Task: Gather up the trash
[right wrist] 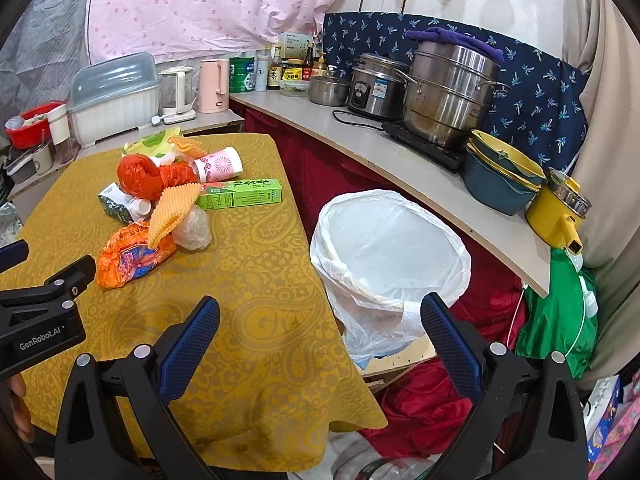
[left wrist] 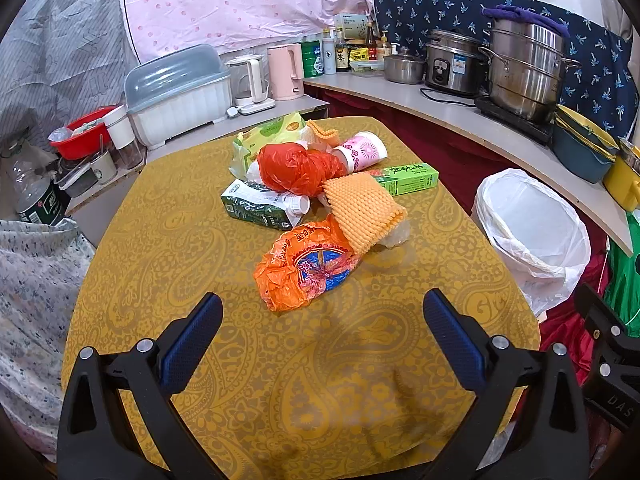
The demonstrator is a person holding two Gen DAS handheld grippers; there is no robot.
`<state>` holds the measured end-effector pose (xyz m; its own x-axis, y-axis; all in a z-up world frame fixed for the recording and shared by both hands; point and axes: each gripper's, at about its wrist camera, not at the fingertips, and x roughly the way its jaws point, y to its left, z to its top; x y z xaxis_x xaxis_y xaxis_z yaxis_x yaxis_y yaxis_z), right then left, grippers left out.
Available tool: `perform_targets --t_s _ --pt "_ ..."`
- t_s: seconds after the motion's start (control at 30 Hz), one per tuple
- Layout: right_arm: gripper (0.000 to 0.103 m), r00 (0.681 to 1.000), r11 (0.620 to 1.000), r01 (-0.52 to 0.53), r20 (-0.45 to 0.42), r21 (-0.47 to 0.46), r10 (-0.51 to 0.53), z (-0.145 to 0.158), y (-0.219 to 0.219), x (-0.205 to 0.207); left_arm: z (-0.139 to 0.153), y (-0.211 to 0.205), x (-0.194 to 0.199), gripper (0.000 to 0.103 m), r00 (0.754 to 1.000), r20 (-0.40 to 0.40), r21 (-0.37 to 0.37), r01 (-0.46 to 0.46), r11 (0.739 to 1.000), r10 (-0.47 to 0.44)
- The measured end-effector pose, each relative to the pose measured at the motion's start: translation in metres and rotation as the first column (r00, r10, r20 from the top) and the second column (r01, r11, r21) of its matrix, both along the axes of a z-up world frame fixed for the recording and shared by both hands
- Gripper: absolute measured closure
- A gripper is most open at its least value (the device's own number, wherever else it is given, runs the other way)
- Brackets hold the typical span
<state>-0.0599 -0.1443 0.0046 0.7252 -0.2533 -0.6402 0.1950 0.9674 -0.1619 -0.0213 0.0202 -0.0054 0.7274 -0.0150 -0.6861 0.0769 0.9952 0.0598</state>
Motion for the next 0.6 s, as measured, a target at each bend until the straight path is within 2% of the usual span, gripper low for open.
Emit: perform_targets --t_s 0.6 --pt "0.007 1.000 1.000 0.012 -0.001 0.004 -0.012 -0.0010 -0.0024 0.0009 0.0027 -0.0080 -0.0030 0.007 1.000 0.002 -0.002 0.016 1.000 -0.016"
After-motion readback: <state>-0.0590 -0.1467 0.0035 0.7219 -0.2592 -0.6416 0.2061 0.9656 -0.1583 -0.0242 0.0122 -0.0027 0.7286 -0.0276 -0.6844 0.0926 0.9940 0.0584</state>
